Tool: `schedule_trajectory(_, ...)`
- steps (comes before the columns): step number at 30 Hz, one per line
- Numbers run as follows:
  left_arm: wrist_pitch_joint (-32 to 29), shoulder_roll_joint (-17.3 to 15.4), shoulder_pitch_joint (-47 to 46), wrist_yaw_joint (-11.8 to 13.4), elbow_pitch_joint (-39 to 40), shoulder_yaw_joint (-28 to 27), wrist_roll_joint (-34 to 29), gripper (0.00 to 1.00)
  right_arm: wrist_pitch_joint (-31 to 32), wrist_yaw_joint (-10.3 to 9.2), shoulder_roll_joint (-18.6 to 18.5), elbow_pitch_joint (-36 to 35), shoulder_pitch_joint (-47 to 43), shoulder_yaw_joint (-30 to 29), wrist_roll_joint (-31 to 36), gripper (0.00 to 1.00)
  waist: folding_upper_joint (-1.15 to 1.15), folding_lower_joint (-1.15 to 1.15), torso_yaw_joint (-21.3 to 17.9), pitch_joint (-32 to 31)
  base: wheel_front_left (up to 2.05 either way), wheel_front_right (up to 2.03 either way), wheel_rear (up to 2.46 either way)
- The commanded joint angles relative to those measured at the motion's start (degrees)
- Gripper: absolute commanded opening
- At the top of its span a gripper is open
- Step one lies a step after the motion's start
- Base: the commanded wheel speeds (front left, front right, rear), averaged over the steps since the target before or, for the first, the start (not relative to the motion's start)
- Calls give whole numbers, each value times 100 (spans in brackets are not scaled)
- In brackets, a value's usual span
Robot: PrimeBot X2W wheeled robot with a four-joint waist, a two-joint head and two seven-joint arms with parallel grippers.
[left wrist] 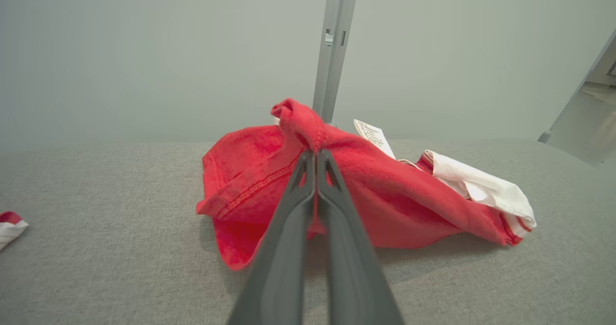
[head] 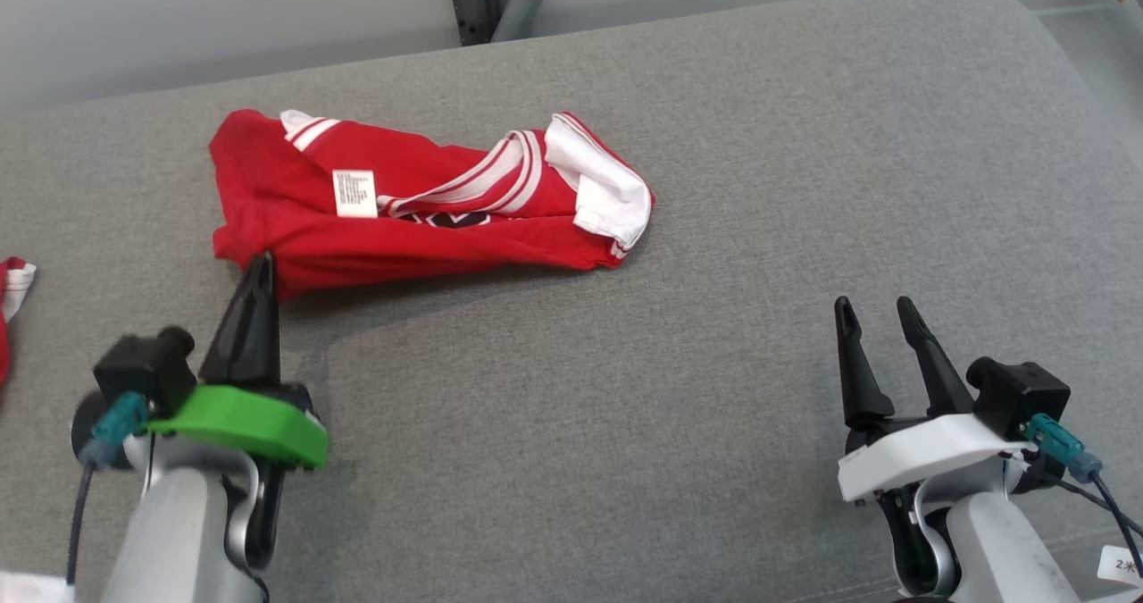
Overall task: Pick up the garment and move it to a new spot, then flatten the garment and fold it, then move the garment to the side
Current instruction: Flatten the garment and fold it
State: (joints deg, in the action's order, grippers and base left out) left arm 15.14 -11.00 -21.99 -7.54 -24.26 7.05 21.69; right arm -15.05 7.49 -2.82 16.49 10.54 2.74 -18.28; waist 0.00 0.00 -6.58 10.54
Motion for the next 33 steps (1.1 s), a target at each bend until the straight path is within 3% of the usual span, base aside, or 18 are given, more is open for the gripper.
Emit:
schedule_trajectory(1,0,38,327,14,-14,-53,-26,0,-19,0,-20,27,-125,-10,-52,100,0,0,242,-226,0,0,0)
schedule_trajectory(2,0,57,530,14,-63,-74,-15,0,-19,0,-19,36,-147,-6,-44,100,0,0,274,-249,0,0,0)
schedule_trajectory(3,1,49,690,14,-141,-118,-40,19,-19,0,-19,44,-164,-2,-28,100,0,0,296,-267,0,0,0)
schedule_trajectory(4,1,71,844,14,-239,-230,-74,76,-19,0,-21,57,-196,-18,-9,100,0,0,324,-298,0,0,0)
schedule_trajectory(5,-1,124,1048,14,-441,-288,-79,100,-19,0,-20,79,-232,-28,8,100,0,0,340,-341,0,0,0)
schedule_trajectory(8,2,280,1450,101,-772,-681,-182,100,-19,0,-21,123,-314,-55,39,100,0,0,349,-470,0,0,0)
schedule_trajectory(14,1,627,1997,87,-703,-1129,-471,100,-19,0,-16,165,-505,-218,101,100,0,0,415,-776,0,0,0)
schedule_trajectory(27,1,804,1817,6,-408,-826,-495,100,-19,0,-18,109,-624,-188,93,100,0,0,315,-873,0,0,0)
schedule_trajectory(33,0,803,1675,17,-207,-503,-416,100,-19,0,-37,4,-303,-7,247,100,0,0,565,-520,0,0,0)
